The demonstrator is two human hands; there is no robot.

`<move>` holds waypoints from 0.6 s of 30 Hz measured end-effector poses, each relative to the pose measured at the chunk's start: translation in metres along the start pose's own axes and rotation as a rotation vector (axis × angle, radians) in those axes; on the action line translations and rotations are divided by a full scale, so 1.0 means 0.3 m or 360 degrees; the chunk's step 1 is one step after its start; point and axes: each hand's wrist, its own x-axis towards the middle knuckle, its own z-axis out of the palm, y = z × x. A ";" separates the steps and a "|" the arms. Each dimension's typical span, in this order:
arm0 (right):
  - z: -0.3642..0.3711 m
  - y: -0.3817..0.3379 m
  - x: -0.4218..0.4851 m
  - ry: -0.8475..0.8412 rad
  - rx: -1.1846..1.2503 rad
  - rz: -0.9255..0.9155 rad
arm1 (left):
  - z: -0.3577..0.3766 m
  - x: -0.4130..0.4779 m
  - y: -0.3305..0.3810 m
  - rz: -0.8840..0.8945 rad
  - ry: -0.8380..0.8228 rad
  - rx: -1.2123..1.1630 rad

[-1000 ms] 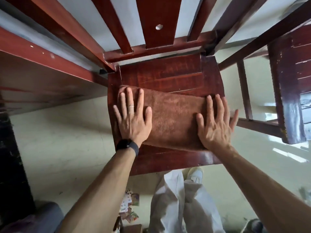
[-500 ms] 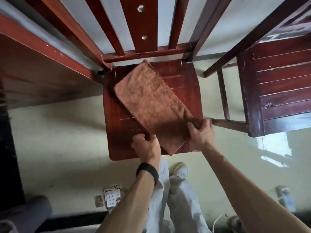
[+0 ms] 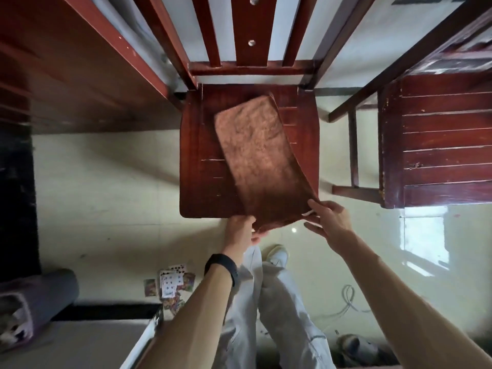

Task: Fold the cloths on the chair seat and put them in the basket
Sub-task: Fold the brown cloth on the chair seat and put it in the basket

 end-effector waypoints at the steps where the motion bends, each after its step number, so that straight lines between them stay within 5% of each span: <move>1: -0.009 0.034 -0.029 0.0001 -0.0030 0.0042 | -0.028 -0.025 -0.021 0.0008 -0.0014 0.0025; 6: -0.026 0.159 -0.179 0.0000 -0.0282 -0.0033 | -0.178 -0.129 -0.109 0.0143 0.0037 0.0232; 12: 0.017 0.025 -0.243 -0.0250 -0.0224 -0.0163 | -0.237 -0.128 0.092 0.0010 -0.0360 0.0030; 15: 0.055 -0.111 -0.191 -0.0376 -0.0403 -0.0398 | -0.265 -0.079 0.239 0.0245 -0.0485 0.0408; 18: 0.122 -0.209 -0.063 -0.0106 -0.1007 -0.0736 | -0.257 0.029 0.339 0.0600 -0.0276 0.0909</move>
